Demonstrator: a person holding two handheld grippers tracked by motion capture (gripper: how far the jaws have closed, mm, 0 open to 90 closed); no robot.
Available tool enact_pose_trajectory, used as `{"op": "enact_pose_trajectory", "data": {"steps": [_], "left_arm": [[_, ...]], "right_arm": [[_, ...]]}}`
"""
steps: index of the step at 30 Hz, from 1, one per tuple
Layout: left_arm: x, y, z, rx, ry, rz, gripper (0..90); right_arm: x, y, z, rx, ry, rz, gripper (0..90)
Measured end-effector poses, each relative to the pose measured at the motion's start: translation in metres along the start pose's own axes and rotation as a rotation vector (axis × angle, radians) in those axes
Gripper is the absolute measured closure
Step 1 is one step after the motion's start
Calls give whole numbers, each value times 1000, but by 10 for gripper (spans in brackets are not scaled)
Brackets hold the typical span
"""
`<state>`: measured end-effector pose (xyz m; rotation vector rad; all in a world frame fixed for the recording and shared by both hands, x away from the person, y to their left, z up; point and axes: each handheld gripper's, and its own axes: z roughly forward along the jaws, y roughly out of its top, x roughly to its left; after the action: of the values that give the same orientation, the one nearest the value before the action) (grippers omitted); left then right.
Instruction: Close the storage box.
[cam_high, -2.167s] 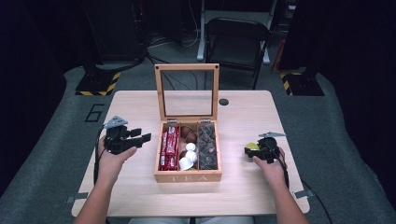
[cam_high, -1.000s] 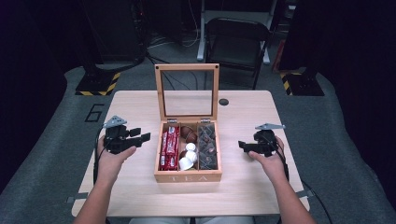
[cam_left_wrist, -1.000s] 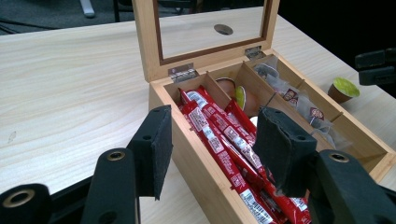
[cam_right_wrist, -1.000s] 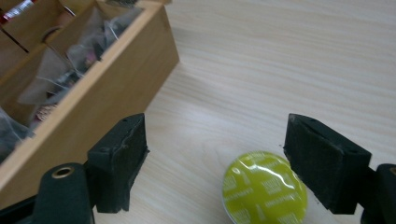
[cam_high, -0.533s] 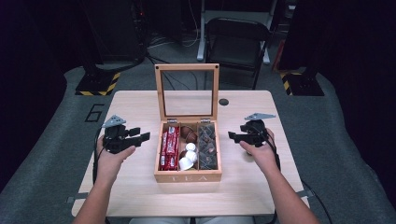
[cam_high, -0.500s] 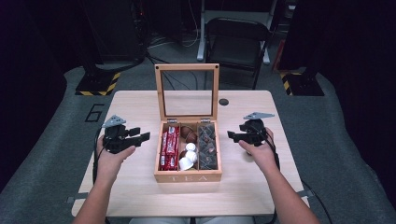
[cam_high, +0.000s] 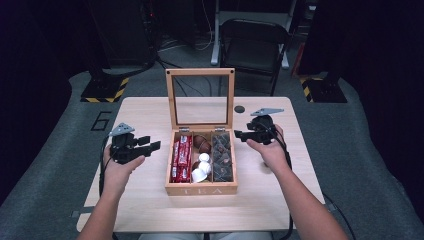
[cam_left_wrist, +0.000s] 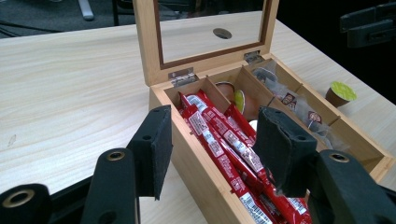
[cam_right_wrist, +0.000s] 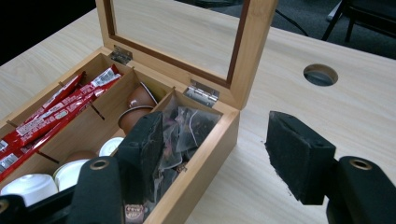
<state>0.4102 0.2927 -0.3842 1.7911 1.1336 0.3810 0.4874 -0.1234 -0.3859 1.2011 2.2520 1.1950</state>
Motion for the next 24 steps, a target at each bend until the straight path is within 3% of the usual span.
{"op": "enact_pose_trajectory", "data": {"steps": [14, 24], "left_arm": [[-2, 3, 4, 0, -11, 7, 463], [-1, 1, 3, 3, -8, 2, 463]], "right_arm": [[8, 18, 14, 16, 7, -26, 345], [1, 32, 25, 2, -2, -19, 345]]}}
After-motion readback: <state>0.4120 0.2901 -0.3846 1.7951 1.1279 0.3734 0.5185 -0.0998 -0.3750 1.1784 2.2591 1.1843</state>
